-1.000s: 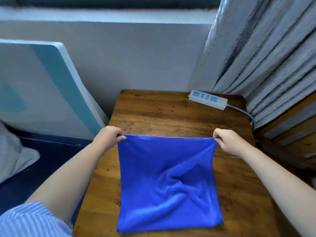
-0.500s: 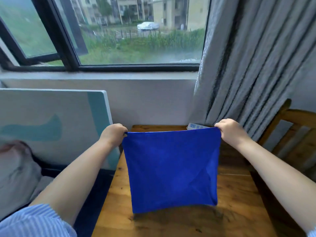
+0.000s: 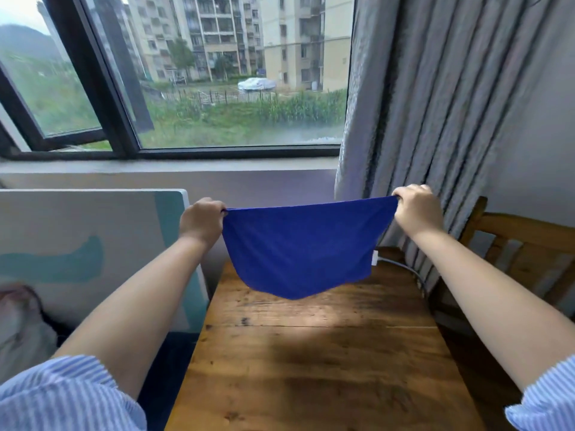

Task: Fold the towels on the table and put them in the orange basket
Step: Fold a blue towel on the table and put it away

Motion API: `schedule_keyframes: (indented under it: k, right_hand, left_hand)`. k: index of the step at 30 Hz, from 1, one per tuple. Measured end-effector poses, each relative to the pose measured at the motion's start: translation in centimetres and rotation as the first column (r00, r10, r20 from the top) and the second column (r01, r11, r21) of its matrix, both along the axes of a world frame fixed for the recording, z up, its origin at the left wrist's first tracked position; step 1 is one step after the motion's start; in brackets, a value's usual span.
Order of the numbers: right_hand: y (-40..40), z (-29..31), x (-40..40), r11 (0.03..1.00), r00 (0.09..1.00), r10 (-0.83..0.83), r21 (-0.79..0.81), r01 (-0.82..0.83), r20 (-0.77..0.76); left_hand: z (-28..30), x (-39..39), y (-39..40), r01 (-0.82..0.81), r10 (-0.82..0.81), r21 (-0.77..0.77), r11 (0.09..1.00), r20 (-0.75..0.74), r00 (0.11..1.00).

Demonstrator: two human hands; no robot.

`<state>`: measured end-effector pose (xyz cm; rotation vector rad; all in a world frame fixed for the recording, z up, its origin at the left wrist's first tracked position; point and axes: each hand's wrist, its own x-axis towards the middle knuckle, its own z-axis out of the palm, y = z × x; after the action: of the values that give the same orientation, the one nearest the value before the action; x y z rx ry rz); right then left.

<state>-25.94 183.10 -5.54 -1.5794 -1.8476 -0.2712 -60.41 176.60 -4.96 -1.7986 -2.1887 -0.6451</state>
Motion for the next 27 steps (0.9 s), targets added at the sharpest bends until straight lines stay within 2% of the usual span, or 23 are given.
schedule_keyframes:
  k: [2,6,9,13,15,18,20,23,27]
  right_hand:
    - [0.3,-0.3,0.3,0.997,0.999,0.020,-0.070,-0.018,0.027]
    - [1.3,-1.2,0.2,0.983,0.997,0.064,-0.171,-0.069,-0.032]
    - [2.5,-1.9,-0.4,0.968,0.997,0.064,-0.240,-0.075,-0.053]
    - [4.2,-2.8,-2.0,0.941,0.997,0.043,-0.333,-0.062,-0.063]
    - [5.2,-3.0,-3.2,0.933,0.994,0.023,-0.354,-0.058,-0.103]
    - [7.0,-2.7,-4.9,0.929,0.955,-0.060,-0.367,-0.053,-0.290]
    - [8.0,-2.3,-5.7,0.945,0.918,-0.093,-0.324,-0.039,-0.384]
    - [9.2,-1.7,-6.4,0.982,0.915,-0.048,-0.186,-0.030,-0.400]
    - [9.3,-3.1,-6.2,0.988,0.938,0.074,-0.100,-0.115,-0.339]
  left_hand:
    - [-0.4,0.1,0.3,0.006,-0.006,-0.018,1.000,0.032,0.999]
    - [-1.2,0.2,1.1,0.001,0.004,-0.040,0.999,0.126,0.992]
    - [-1.7,-0.1,2.3,-0.028,0.047,-0.079,0.996,0.258,0.965]
    - [-2.3,-0.7,4.2,-0.103,0.157,-0.133,0.986,0.518,0.841]
    - [-2.7,-1.3,5.3,-0.165,0.233,-0.168,0.972,0.583,0.778]
    - [-2.9,-1.9,6.7,-0.241,0.291,-0.166,0.956,0.627,0.723]
    - [-2.6,-2.0,7.6,-0.275,0.272,-0.093,0.957,0.621,0.735]
    - [-1.9,-2.2,8.6,-0.292,0.206,0.055,0.955,0.586,0.784]
    - [-3.4,-3.2,8.0,-0.242,0.161,0.105,0.964,0.493,0.855]
